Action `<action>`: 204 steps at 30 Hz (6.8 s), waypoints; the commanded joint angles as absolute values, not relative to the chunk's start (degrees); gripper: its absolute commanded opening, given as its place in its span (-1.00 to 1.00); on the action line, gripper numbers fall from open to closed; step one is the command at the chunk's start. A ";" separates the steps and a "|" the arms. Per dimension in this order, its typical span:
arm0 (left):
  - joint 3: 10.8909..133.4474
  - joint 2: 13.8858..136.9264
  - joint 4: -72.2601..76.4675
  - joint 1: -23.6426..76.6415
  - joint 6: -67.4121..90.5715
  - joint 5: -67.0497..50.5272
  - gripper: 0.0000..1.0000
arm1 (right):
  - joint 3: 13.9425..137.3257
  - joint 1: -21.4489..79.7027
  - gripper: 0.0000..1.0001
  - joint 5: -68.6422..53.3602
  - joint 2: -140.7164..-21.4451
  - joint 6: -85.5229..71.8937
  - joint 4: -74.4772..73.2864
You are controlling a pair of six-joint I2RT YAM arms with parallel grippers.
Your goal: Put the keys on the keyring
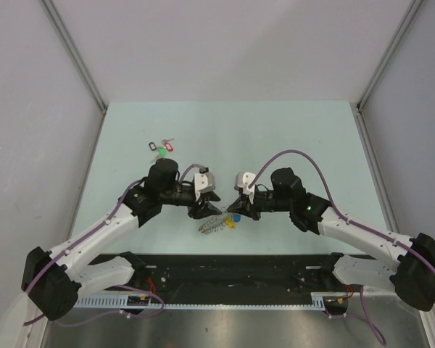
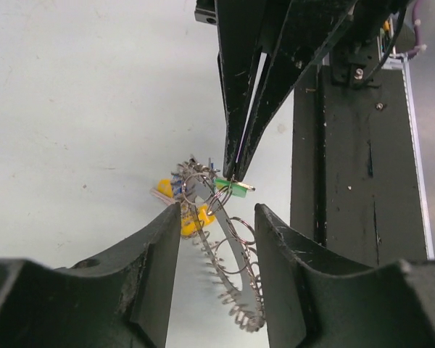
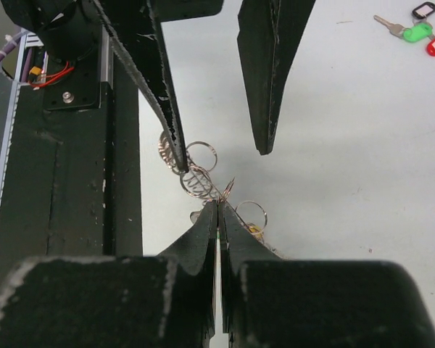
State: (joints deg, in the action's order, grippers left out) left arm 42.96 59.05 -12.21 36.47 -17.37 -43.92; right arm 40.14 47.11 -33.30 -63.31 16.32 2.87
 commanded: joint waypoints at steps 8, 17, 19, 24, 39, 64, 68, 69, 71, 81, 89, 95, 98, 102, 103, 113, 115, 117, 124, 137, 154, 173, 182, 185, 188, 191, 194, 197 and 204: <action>46.23 63.54 -15.65 36.12 -24.52 -51.76 -0.22 | 42.54 48.34 -1.00 -35.86 -62.58 18.98 3.34; 46.49 65.21 -15.56 37.00 -24.43 -53.09 -0.48 | 42.98 49.13 -1.00 -36.12 -63.19 19.25 3.43; 46.50 65.65 -16.17 37.44 -24.61 -52.82 -0.49 | 43.07 49.04 -1.00 -36.21 -63.19 19.25 3.25; 46.76 66.00 -16.70 37.79 -24.87 -51.94 -0.62 | 43.07 49.13 -1.00 -36.30 -63.11 19.34 3.16; 41.58 57.49 -0.81 35.51 -8.90 -47.20 -0.99 | 43.15 47.81 -1.00 -32.08 -60.65 20.39 -3.43; 36.54 43.94 0.46 36.30 -5.08 -37.61 0.03 | 48.51 51.94 -1.00 -31.64 -64.42 22.32 0.18; 41.39 49.55 -10.17 36.21 -15.97 -45.67 0.08 | 49.30 51.94 -1.00 -32.08 -65.56 23.90 -3.42; 43.05 50.70 -13.41 36.21 -19.22 -46.22 0.09 | 49.39 51.94 -1.00 -32.08 -65.65 24.08 -3.86; 44.73 53.25 -16.42 36.30 -22.13 -49.11 0.08 | 49.57 51.86 -1.00 -32.25 -65.74 24.52 -4.39; 51.32 63.54 -26.45 36.30 -31.99 -52.73 -0.24 | 49.57 51.86 -1.00 -33.84 -64.95 25.84 -6.59; 50.98 68.20 -26.28 37.71 -31.90 -56.33 -0.30 | 49.57 51.94 -1.00 -34.45 -64.69 25.84 -6.94; 50.01 69.43 -24.96 38.14 -31.11 -58.18 -0.33 | 49.57 52.12 -1.00 -34.37 -64.51 25.84 -6.94; 50.01 70.31 -25.49 38.67 -31.20 -58.10 -0.34 | 49.57 52.29 -1.00 -34.19 -64.51 25.75 -6.86; 49.66 70.84 -25.75 39.11 -31.20 -56.61 -0.34 | 49.48 52.29 -1.00 -34.19 -64.51 25.66 -6.68; 49.66 70.75 -25.66 39.11 -31.20 -56.43 -0.34 | 49.57 52.29 -1.00 -34.02 -64.51 25.66 -6.68; 48.78 70.05 -26.28 39.11 -31.29 -53.44 -0.18 | 49.48 52.38 -1.00 -33.31 -63.99 25.66 -7.56; 48.26 69.18 -24.80 38.94 -30.51 -53.09 -0.14 | 49.57 52.38 -1.00 -33.05 -63.81 25.58 -7.82; 46.85 67.94 -23.39 38.59 -29.97 -53.17 -0.14 | 49.40 52.38 -1.00 -32.96 -63.46 25.49 -7.74; 45.97 67.94 -20.92 37.88 -28.13 -53.88 -0.31 | 48.95 52.38 -1.00 -32.78 -62.67 25.31 -7.47; 45.09 67.41 -15.73 37.88 -24.70 -57.66 -0.40 | 48.87 52.38 -1.00 -33.31 -62.93 25.14 -6.94; 43.77 63.29 -10.74 37.35 -14.17 -49.40 -0.99 | 45.09 51.33 -1.00 -28.04 -56.87 21.98 -9.76; 36.83 53.09 11.25 34.98 2.29 -43.86 -1.00 | 42.98 51.77 -1.00 -29.18 -61.43 18.20 -3.08; 36.74 49.49 8.00 34.28 0.61 -37.19 -0.02 | 42.98 50.80 -1.00 -21.89 -60.30 13.54 1.67; 36.74 45.29 6.25 33.75 1.32 -29.64 0.28 | 43.94 49.75 -1.00 -20.49 -60.03 12.14 0.53; 36.56 40.45 3.26 33.31 2.98 -19.54 0.61 | 44.82 48.78 -1.00 -18.81 -60.29 10.91 0.18; 36.13 36.57 -1.30 33.05 5.88 -9.87 0.87 | 46.14 47.03 -1.00 -16.70 -60.99 10.20 -1.58; 35.25 32.18 -5.79 32.96 8.52 -2.14 1.00 | 49.38 42.90 -1.00 -15.47 -63.97 9.05 -1.58; 34.28 29.10 -9.22 32.87 8.96 1.04 1.00 | 52.98 38.52 -1.00 -12.23 -68.89 9.14 -1.67; 34.98 26.19 -13.80 32.26 8.26 10.01 1.00 | 62.58 30.51 -1.00 -5.11 -79.44 8.18 2.87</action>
